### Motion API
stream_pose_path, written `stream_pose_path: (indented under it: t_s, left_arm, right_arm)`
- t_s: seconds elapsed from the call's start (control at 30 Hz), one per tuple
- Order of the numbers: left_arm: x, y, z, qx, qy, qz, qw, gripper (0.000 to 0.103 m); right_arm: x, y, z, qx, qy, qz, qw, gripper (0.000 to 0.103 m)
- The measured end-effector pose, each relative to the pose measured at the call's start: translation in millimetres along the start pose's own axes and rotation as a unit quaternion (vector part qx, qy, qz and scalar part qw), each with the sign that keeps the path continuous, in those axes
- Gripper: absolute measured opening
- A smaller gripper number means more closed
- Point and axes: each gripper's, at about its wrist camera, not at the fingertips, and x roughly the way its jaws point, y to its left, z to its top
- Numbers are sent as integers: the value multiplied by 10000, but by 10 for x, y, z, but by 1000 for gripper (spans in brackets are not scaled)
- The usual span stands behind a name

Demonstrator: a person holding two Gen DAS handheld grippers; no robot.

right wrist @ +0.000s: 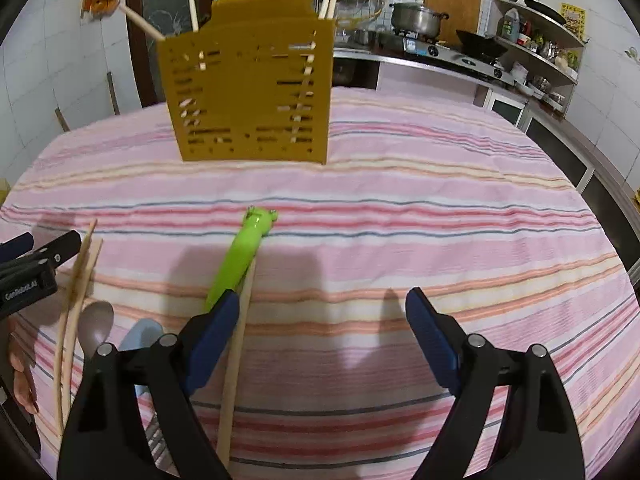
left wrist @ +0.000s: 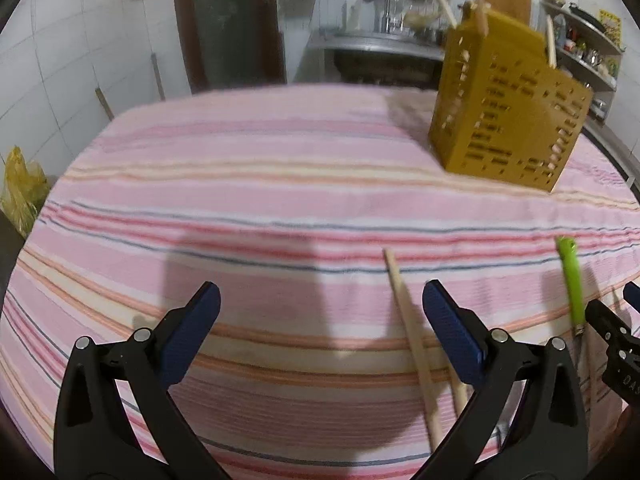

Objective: Organize utensils
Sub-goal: 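Close the left tool on a wooden chopstick while the right tool grasps another chopstick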

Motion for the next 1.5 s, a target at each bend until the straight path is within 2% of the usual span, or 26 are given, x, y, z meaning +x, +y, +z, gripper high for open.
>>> stream_pose_path:
  t_s: [0.13, 0.23, 0.37, 0.6, 0.67, 0.73, 0.83, 0.9, 1.0, 1.07, 1.13, 1.33, 1.5]
  left_arm:
    - [149, -9, -13, 14, 354, -26, 9994, 98]
    - [164, -44, -17, 78, 358, 48, 9993, 98]
    - [182, -1, -16, -33, 399, -100, 9991, 98]
    - [198, 4, -17, -51, 417, -117, 9990, 98]
    - [203, -12, -10, -13, 439, -68, 9990, 98]
    - [205, -26, 1, -7, 472, -12, 9989, 98]
    - [186, -53, 6, -113, 457, 100, 9988, 98]
    - [159, -65, 2, -139, 426, 105, 9989, 91]
    - [103, -138, -11, -37, 341, 41, 9994, 74]
    - [75, -163, -11, -12, 315, -72, 9995, 58]
    - [66, -178, -1, -81, 341, -130, 9993, 51]
    - [92, -309, 76, -8, 471, -143, 9988, 22]
    - [113, -353, 98, 35, 495, -190, 9986, 8]
  right_arm:
    - [21, 42, -7, -84, 104, -55, 9999, 84]
    - [48, 52, -26, -76, 204, -71, 9997, 84]
    - [68, 30, -14, 8, 272, -40, 9996, 84]
    - [108, 36, 31, 108, 311, -105, 9994, 83]
    - [114, 43, 39, 115, 316, -91, 9994, 79]
    - [106, 68, 45, 107, 315, -44, 9994, 65]
    - [94, 135, 59, 46, 310, -21, 9995, 52]
    - [90, 168, 64, 48, 288, 37, 9996, 44]
    - [91, 192, 73, 53, 266, 84, 9996, 35]
    - [93, 187, 84, 92, 267, 103, 9995, 29]
    - [100, 193, 99, 114, 268, 125, 9995, 23]
    - [102, 189, 133, 134, 282, 189, 9993, 14]
    - [106, 181, 130, 127, 291, 185, 9993, 10]
